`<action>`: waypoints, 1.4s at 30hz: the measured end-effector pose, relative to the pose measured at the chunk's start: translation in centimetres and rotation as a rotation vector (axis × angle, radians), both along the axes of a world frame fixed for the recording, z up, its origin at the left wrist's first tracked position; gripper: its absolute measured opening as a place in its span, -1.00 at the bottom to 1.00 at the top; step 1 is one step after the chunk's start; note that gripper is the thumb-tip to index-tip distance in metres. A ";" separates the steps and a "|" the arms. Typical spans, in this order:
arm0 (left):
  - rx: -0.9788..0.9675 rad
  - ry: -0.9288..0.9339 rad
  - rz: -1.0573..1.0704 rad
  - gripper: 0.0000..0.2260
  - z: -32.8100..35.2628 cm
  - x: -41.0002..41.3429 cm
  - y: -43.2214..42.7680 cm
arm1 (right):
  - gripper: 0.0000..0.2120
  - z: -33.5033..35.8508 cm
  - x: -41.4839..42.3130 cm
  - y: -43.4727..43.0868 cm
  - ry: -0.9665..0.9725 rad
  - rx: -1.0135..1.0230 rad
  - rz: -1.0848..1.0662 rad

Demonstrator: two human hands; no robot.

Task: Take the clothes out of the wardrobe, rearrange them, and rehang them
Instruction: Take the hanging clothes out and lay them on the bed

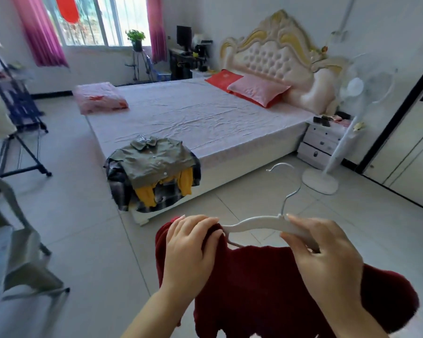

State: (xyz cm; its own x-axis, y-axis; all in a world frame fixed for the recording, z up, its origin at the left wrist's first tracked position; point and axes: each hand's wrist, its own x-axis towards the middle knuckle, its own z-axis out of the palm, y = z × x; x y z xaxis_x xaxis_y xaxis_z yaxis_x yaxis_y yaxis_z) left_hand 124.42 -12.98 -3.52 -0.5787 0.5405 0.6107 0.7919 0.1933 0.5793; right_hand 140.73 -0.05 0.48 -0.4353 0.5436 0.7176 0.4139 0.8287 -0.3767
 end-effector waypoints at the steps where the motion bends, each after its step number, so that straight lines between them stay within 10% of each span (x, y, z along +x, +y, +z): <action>1: -0.004 -0.001 0.025 -0.75 -0.2 -1.4 0.2 | -0.68 -0.3 -1.7 0.7 0.004 0.001 0.033; 23: -0.112 -0.054 0.553 -0.82 -4.3 -32.0 17.4 | -0.65 -4.9 -41.3 23.7 -0.016 -0.175 0.505; 42: -0.220 -0.146 0.568 -0.71 -7.3 -69.0 24.2 | -0.60 -9.1 -80.6 32.4 -0.129 -0.339 0.663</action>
